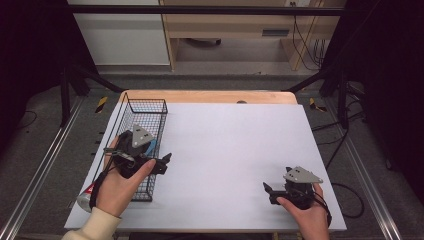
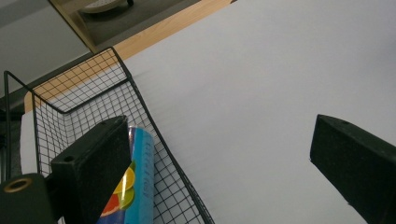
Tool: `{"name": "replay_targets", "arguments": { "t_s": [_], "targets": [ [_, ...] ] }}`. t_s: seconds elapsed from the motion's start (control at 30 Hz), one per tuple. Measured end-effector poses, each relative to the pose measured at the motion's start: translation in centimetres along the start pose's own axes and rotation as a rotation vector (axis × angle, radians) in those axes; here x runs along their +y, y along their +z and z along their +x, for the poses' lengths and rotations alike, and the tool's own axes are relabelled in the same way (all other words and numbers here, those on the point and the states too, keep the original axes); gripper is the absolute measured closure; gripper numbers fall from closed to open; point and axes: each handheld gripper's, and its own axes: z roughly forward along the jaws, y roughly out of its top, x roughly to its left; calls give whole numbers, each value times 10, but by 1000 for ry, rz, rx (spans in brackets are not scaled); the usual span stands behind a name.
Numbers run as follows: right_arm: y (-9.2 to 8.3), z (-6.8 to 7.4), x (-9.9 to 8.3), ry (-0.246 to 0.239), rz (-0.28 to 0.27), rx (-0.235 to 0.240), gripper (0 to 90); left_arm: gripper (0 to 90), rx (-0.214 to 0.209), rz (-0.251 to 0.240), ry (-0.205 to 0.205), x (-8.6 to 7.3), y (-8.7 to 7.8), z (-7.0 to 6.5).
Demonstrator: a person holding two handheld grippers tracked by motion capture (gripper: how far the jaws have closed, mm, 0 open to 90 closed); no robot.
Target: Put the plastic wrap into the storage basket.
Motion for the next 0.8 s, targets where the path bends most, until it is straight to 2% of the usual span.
{"name": "replay_targets", "arguments": {
  "t_s": [0.43,0.8],
  "targets": [
    [-1,-1,0,-2,-9,-13,75,63,-31,-39,66,9,7,-25],
    [-3,-3,-1,1,-11,-22,74,78,-64,-79,110,14,24,-49]
  ]
}}
